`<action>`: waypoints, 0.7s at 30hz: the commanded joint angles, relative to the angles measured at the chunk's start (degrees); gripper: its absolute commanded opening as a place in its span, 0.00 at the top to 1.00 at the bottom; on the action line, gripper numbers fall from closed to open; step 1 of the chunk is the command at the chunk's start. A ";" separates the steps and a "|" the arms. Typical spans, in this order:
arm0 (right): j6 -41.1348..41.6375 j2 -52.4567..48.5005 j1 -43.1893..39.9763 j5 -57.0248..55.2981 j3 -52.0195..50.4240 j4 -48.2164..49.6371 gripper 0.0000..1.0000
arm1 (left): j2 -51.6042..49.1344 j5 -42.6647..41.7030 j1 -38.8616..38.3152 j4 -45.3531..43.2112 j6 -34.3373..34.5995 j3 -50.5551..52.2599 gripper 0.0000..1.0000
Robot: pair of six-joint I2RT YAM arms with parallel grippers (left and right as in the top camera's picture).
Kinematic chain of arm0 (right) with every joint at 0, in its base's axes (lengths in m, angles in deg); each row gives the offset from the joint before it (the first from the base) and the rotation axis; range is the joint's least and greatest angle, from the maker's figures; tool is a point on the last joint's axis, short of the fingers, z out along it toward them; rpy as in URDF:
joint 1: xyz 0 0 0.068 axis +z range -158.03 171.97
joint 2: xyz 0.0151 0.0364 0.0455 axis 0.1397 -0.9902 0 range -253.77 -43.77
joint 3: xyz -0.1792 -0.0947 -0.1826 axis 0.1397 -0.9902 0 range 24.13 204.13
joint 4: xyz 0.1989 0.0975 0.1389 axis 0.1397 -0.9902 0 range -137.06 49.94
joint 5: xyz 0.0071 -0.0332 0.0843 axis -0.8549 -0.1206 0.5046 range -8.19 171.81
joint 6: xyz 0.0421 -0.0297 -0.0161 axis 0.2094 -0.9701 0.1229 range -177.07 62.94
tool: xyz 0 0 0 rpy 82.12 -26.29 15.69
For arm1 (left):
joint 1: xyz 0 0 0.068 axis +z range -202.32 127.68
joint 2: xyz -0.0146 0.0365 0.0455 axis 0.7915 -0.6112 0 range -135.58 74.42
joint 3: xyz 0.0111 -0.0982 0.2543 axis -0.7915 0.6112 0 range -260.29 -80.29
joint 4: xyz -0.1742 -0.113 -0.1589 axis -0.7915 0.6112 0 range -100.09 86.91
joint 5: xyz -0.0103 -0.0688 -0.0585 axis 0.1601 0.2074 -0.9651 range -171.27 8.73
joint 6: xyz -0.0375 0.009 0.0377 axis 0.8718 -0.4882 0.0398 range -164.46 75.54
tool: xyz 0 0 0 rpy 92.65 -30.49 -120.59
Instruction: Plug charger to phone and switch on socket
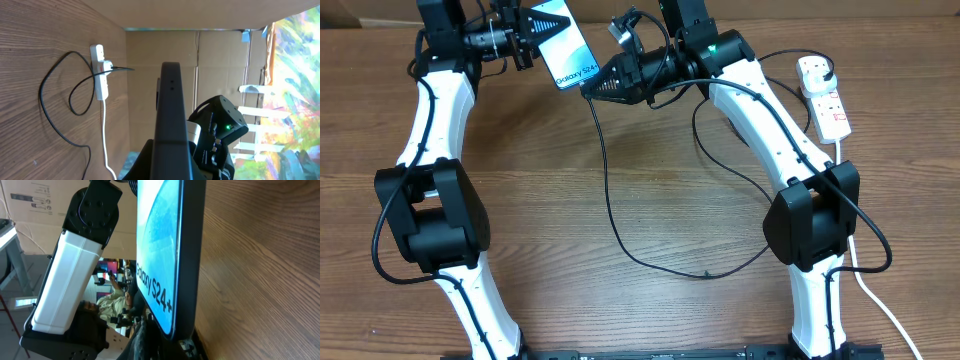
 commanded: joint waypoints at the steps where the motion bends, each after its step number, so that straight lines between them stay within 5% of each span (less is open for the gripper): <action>1: 0.22 -0.15 -0.33 -2.08 0.46 0.52 0.96 | 0.20 -3.26 -1.03 -0.31 -1.20 -0.83 0.96; 21: 2.82 -0.17 -0.48 -4.70 0.46 1.86 0.96 | 0.20 -5.38 -1.03 -0.31 -2.69 -0.83 0.96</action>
